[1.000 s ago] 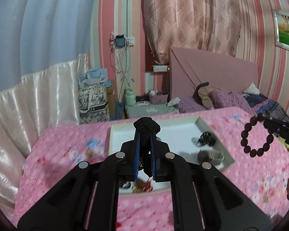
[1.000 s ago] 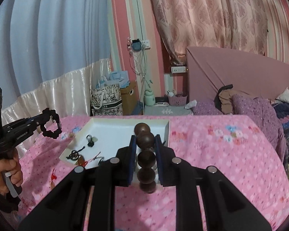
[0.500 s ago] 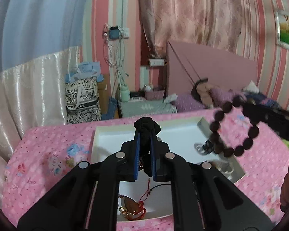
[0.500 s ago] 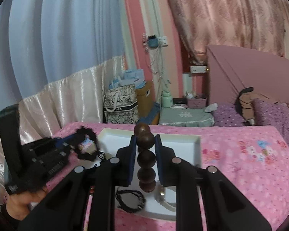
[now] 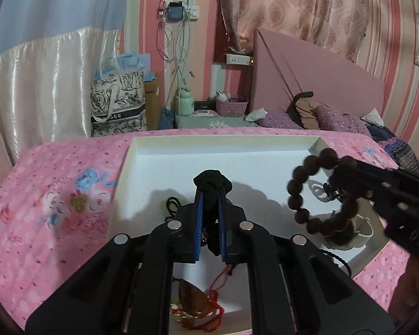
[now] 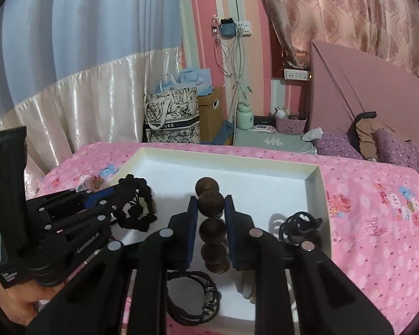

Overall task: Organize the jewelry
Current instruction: 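Carry both bead bracelets up and over the white tray, then open both grippers to drop the bracelets into the tray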

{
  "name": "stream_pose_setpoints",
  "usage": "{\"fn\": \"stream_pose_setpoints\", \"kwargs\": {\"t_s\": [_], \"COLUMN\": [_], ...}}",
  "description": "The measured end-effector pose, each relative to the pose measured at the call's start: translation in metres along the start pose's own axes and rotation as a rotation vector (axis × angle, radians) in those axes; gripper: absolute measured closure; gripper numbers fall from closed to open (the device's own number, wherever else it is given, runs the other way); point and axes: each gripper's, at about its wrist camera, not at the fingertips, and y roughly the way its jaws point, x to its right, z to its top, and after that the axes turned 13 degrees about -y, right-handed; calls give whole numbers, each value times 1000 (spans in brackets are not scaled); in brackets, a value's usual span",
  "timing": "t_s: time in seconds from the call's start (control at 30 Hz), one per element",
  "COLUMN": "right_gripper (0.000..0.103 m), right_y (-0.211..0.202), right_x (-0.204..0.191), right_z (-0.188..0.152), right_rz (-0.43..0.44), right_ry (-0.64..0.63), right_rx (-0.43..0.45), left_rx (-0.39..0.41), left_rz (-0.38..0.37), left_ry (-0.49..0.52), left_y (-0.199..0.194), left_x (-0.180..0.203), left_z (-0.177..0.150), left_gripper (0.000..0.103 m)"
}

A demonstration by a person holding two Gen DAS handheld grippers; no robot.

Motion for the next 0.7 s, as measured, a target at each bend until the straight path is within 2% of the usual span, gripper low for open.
{"fn": "stream_pose_setpoints", "kwargs": {"t_s": [0.13,0.23,0.3,0.47,0.57,0.7], "right_gripper": [84,84,84,84,84,84], "right_y": [9,21,25,28,30,31], "right_x": [4,9,10,13,16,19], "right_z": [-4,-9,-12,-15,-17,-18], "right_rz": [-21,-100,-118,-124,-135,-144], "right_ry": [6,-2,-5,2,4,10], "right_rx": [-21,-85,-102,-110,-116,-117], "left_rx": [-10,-48,-66,-77,-71,-79], "left_rz": [27,66,77,89,133,133], "left_ry": [20,19,20,18,40,31], "left_y": [6,19,25,32,35,39], "left_x": [4,0,-2,-8,-8,-7], "left_z": [-5,-11,-14,-17,-19,-18], "left_gripper": [95,95,95,95,95,95]}}
